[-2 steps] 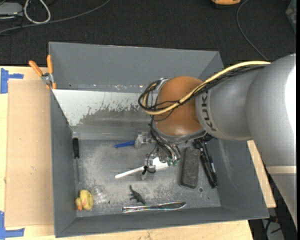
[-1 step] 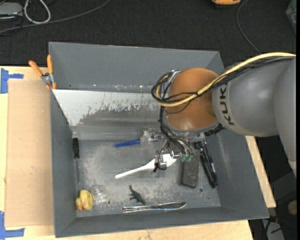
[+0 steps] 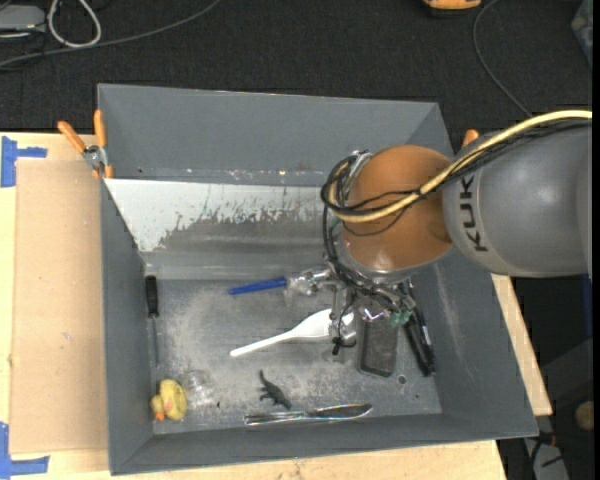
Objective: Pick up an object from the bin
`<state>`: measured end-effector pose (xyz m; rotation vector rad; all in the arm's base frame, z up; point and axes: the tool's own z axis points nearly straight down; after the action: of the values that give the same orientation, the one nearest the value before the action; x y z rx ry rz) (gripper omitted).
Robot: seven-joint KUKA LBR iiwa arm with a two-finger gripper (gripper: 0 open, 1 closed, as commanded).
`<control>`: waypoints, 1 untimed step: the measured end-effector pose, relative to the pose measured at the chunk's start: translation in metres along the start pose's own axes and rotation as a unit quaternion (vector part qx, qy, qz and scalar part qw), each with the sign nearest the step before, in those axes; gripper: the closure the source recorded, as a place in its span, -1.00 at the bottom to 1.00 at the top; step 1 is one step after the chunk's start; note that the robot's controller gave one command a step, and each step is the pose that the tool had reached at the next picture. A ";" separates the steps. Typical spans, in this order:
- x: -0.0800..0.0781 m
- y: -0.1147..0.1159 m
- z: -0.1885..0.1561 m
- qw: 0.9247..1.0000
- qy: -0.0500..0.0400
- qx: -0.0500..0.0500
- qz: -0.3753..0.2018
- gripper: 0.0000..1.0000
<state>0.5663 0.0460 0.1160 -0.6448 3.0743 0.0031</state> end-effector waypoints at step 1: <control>0.002 -0.029 0.038 0.999 -0.003 0.000 0.048 -1.00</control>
Offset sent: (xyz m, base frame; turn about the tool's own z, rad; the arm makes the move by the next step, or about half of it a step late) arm 0.0157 -0.0200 -0.0460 -0.1996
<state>0.5759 0.0191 0.0779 -0.4958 3.0965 0.0061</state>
